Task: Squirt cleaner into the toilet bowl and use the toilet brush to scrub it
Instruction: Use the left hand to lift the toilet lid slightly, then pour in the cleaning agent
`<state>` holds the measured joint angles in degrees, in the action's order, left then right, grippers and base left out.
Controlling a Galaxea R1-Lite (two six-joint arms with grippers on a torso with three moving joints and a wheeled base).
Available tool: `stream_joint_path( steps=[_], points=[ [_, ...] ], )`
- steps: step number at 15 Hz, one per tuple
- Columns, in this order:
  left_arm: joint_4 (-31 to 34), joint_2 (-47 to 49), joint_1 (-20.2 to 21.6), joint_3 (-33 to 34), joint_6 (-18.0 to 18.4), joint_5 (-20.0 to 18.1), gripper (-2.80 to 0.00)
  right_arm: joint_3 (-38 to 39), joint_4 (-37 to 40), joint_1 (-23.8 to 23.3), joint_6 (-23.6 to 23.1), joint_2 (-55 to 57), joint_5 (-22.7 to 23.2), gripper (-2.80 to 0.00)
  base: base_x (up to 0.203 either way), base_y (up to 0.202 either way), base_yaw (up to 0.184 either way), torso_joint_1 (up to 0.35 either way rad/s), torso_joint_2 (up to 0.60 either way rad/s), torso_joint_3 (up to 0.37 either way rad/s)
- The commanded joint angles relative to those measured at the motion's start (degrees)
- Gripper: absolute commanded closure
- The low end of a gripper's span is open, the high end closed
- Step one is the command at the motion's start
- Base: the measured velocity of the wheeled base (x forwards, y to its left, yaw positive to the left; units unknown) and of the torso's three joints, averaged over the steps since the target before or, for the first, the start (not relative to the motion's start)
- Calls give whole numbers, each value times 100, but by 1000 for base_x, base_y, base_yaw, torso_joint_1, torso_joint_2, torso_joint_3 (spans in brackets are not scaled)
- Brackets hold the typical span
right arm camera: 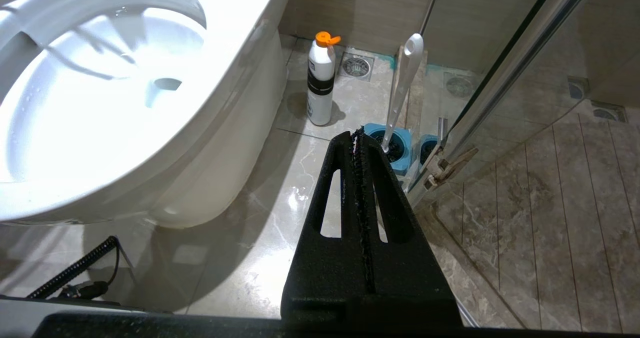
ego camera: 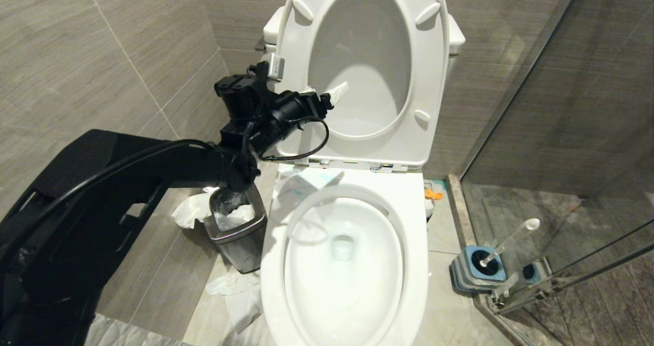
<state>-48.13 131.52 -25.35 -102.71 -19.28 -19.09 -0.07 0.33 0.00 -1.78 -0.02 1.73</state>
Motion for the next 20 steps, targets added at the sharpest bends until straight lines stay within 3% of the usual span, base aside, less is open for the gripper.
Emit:
stream_joint_path(
  steps=[1,6,7,10,11,13,14,15,17,20],
  points=[
    [-30,-301,-43,54,-142,-23,-280,-1,2,0,2,2,3,0,0,0,0,0,0,0],
    [323,-1395,-335,382,-1141,-94,-280,2,2,0,-6,2,3,0,0,0,0,0,0,0],
    [567,-1693,-407,446,-1571,-103,-280,2,2,0,2,2,3,0,0,0,0,0,0,0],
    [1754,-2666,-565,478,-3426,-137,-280,0,2,0,2,2,3,0,0,0,0,0,0,0],
    [2186,-2963,-591,480,-3877,-203,-280,-1,2,0,2,2,3,0,0,0,0,0,0,0],
    [2904,-3421,-593,517,-4211,-265,-280,2,2,0,2,2,3,0,0,0,0,0,0,0],
    [3253,-3604,-544,527,-4165,-269,-280,-1,2,-2,2,2,3,0,0,0,0,0,0,0],
    [3597,-3733,-456,534,-3805,-267,-280,7,2,0,2,2,3,0,0,0,0,0,0,0],
    [4142,-3974,-255,655,-2609,-257,-280,4,2,0,0,2,3,0,0,0,0,0,0,0],
    [4352,-4330,17,1024,-800,-252,-280,-1,2,0,2,-3,3,0,0,0,0,0,0,0]
  ],
)
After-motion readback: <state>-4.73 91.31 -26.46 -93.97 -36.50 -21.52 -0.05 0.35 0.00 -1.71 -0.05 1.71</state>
